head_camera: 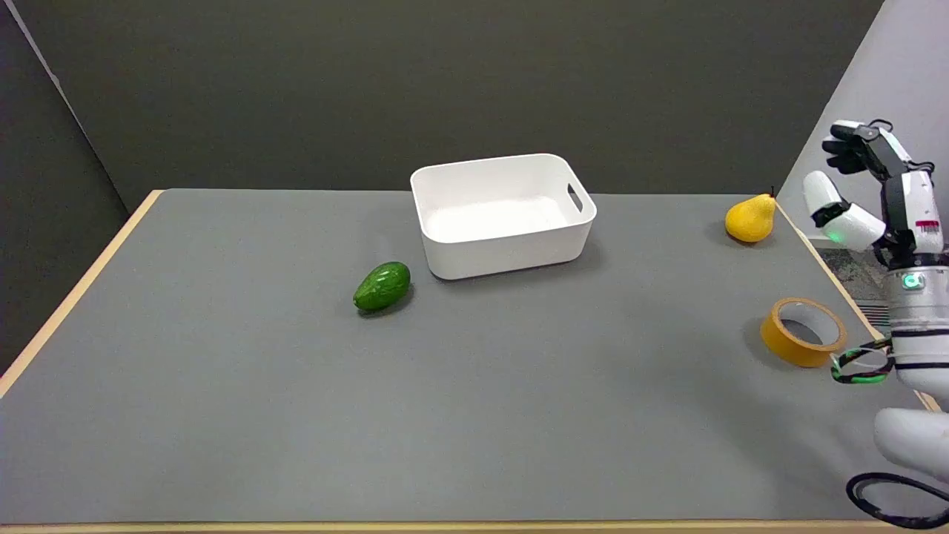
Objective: Pick up yellow tape.
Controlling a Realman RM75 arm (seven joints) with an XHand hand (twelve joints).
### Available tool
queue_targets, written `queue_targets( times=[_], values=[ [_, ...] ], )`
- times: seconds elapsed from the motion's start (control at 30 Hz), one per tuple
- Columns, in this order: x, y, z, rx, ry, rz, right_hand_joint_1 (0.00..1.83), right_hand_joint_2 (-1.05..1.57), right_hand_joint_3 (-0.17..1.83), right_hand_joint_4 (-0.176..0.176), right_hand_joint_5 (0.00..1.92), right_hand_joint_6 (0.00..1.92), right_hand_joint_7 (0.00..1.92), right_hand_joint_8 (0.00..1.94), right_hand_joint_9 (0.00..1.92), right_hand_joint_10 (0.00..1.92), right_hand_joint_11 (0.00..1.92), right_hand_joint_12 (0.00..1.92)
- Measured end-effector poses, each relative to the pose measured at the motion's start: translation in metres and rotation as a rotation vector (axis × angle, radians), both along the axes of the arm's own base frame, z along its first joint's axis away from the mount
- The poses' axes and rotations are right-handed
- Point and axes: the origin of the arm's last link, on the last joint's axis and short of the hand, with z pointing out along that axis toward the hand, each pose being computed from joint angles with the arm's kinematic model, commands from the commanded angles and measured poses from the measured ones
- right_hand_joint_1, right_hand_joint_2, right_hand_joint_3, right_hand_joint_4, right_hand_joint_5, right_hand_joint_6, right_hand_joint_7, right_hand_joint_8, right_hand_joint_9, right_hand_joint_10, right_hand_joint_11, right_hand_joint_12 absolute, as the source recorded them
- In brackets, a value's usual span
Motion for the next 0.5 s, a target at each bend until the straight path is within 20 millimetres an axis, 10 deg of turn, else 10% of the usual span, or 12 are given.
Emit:
queue_targets(
  times=[0.5],
  values=[
    [-0.027, 0.052, -0.002, -0.181, 0.111, -0.163, 0.41, 0.56, 0.92, -0.057, 0.25, 0.54, 0.26, 0.46, 0.07, 0.72, 0.0, 1.0]
  ],
)
